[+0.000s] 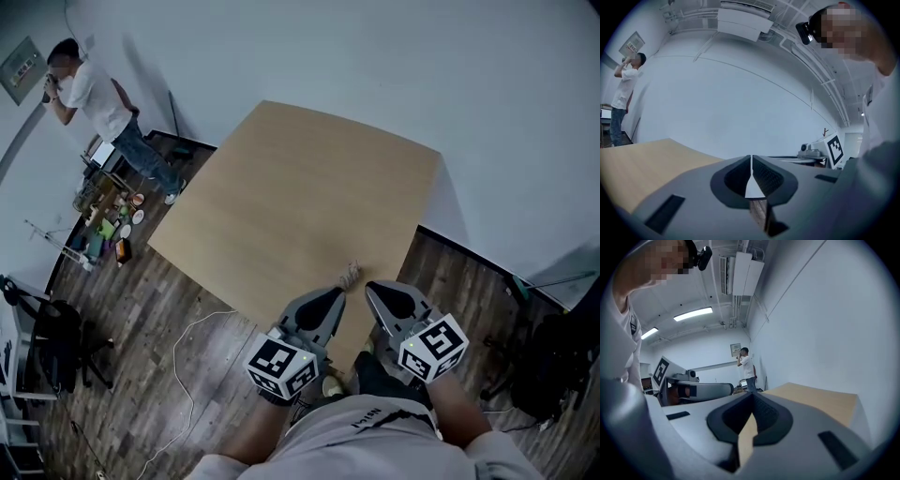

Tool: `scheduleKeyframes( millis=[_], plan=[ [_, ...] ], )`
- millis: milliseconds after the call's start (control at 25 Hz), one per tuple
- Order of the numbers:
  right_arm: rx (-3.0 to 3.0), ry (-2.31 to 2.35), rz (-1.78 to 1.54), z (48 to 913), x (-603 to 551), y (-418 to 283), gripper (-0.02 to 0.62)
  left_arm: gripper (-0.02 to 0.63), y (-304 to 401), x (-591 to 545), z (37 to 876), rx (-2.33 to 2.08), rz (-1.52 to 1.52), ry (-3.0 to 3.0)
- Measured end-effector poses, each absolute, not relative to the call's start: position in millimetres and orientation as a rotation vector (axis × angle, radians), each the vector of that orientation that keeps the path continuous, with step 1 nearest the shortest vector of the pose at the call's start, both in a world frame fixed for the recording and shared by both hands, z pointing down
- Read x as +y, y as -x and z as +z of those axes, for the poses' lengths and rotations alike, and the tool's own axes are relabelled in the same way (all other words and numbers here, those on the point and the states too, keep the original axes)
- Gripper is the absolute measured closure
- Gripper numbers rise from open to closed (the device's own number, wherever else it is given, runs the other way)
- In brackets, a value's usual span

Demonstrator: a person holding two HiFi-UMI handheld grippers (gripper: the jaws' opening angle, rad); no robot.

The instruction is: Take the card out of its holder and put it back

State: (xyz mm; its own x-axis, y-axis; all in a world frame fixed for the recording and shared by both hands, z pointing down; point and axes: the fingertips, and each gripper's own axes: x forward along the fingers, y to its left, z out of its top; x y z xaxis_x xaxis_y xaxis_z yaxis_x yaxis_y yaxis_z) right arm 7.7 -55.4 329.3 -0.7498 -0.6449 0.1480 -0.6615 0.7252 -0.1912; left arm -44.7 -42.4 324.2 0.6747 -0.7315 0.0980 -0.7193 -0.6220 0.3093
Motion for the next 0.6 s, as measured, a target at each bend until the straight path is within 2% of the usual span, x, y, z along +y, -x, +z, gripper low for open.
scheduleKeyframes(
  millis=[600],
  plan=[
    [-2.841,-1.067,0.363,336,-41,-4,0.583,0.581,57,-35,337,-1.189,-0.054,-2.514]
  ],
)
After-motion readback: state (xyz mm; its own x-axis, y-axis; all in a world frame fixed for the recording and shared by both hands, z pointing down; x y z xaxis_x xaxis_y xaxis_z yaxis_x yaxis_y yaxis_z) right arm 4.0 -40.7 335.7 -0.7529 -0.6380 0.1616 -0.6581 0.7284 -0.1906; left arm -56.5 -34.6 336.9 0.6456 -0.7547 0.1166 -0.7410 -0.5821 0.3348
